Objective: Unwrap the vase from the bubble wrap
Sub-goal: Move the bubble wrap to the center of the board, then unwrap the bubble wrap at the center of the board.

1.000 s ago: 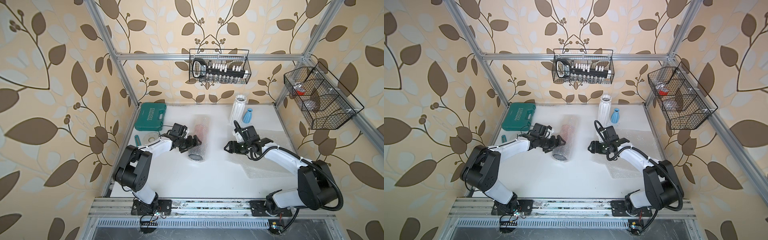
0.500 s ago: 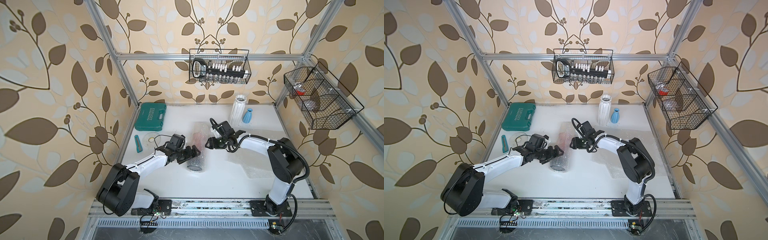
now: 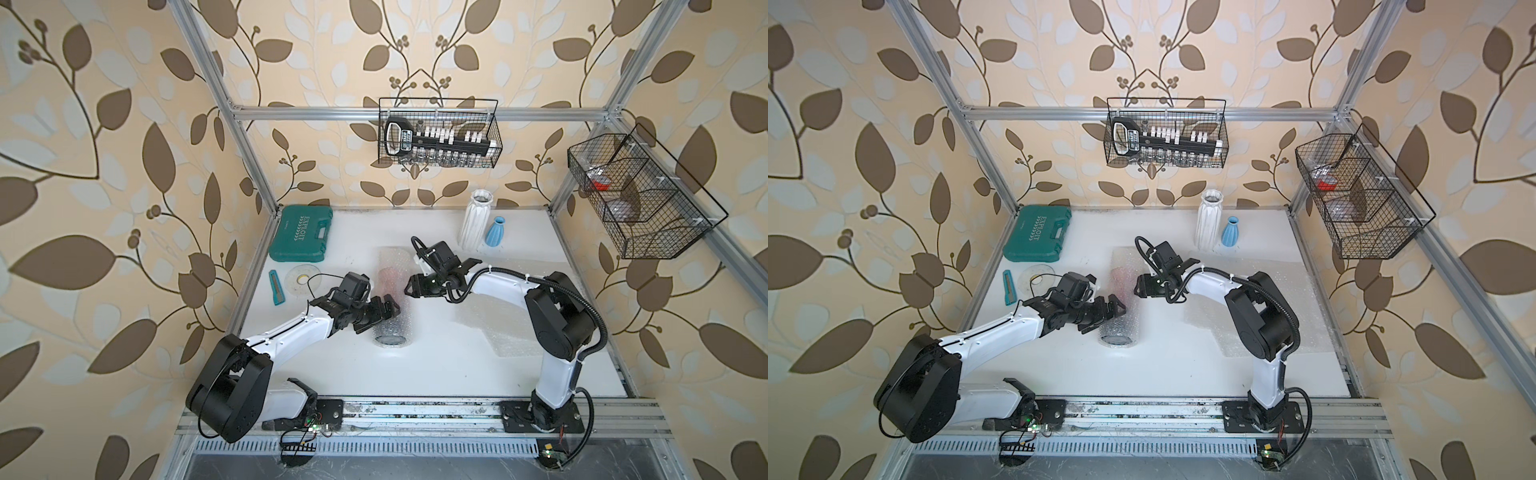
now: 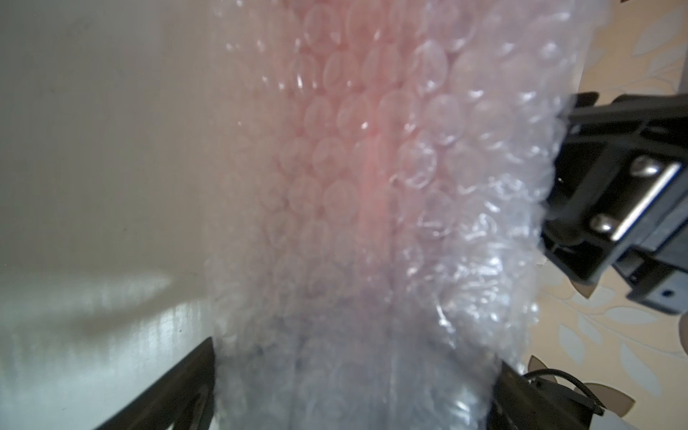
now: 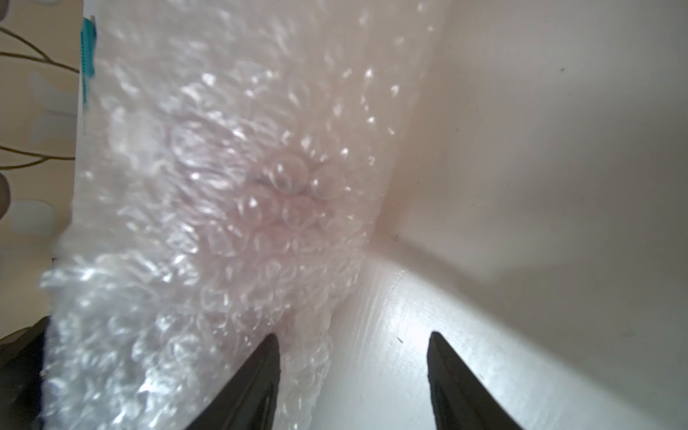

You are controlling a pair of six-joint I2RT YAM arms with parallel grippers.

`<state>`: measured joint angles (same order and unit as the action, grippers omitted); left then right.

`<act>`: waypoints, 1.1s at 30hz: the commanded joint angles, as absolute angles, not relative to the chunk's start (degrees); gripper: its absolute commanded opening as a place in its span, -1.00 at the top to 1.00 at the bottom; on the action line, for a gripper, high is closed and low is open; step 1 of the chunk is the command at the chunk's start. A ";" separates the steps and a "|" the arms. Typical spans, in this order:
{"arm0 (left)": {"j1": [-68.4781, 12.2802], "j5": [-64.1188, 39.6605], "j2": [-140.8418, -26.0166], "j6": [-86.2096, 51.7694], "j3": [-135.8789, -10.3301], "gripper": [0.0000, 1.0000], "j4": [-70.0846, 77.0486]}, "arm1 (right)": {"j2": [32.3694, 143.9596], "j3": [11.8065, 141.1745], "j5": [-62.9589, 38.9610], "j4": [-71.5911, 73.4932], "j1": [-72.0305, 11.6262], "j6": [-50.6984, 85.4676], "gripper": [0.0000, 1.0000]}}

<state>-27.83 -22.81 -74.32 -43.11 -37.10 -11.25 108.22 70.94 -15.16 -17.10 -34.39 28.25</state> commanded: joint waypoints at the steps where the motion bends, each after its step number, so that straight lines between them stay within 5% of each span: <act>1: -28.41 -21.72 -74.27 -39.62 -40.34 -0.98 -16.70 | 103.90 71.14 -10.05 -20.87 -34.84 27.42 -0.24; 13: -22.59 -24.52 -74.09 -32.77 -44.83 -0.98 -21.71 | 95.80 73.35 -3.93 -29.90 -40.08 31.33 -0.21; 33: -15.82 -34.87 -72.71 -31.83 -43.07 -0.98 -15.74 | 110.42 96.39 11.99 -54.40 -52.69 37.78 0.08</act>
<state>-16.05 -32.93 -72.82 -31.70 -43.00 -17.67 108.57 93.80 8.91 -49.04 -52.14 36.42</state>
